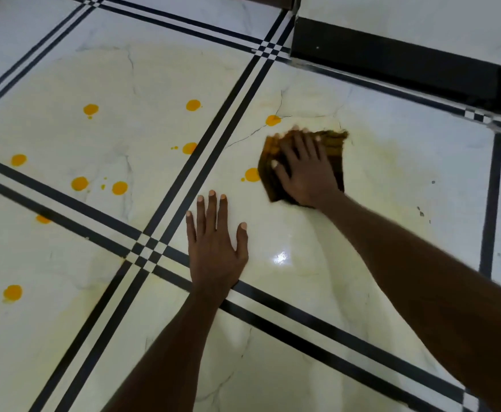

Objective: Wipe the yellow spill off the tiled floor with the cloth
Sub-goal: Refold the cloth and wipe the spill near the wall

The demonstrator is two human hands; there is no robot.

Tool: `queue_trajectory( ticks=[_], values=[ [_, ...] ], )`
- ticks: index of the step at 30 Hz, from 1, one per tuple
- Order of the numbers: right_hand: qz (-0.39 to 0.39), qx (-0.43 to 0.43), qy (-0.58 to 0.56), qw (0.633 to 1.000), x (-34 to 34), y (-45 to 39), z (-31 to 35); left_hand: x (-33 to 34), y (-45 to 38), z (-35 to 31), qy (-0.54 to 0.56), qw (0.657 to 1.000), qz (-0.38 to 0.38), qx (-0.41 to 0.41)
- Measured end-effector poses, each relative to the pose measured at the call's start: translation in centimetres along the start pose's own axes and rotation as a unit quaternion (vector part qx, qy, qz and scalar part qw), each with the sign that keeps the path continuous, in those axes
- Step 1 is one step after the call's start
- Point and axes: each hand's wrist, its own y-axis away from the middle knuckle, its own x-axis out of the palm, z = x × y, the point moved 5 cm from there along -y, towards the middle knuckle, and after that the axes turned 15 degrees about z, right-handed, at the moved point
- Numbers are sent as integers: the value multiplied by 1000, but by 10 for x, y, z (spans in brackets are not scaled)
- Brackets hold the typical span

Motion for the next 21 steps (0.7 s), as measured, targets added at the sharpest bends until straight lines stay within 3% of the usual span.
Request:
queue_trajectory(
  ticks=[3, 5, 9, 11, 13, 17, 21],
  values=[
    [23, -121, 60, 991, 17, 66, 11, -3, 4, 3, 0, 999, -3, -43],
    [35, -149, 70, 986, 16, 88, -18, -5, 5, 2, -2, 999, 1, -48],
    [5, -13, 5, 1000, -11, 12, -71, -3, 2, -1, -21, 999, 27, -41],
    [-2, 55, -33, 998, -24, -47, -62, -3, 0, -2, -23, 998, 31, -40],
    [0, 67, -38, 997, -29, -86, -27, -4, 0, -4, -23, 998, 33, -39],
    [-1, -121, 31, 992, -8, -61, 76, -8, 2, -3, -13, 999, 27, -37],
    [25, -218, 72, 973, 15, 33, 65, -10, 3, -4, -5, 999, 25, -24]
  ],
)
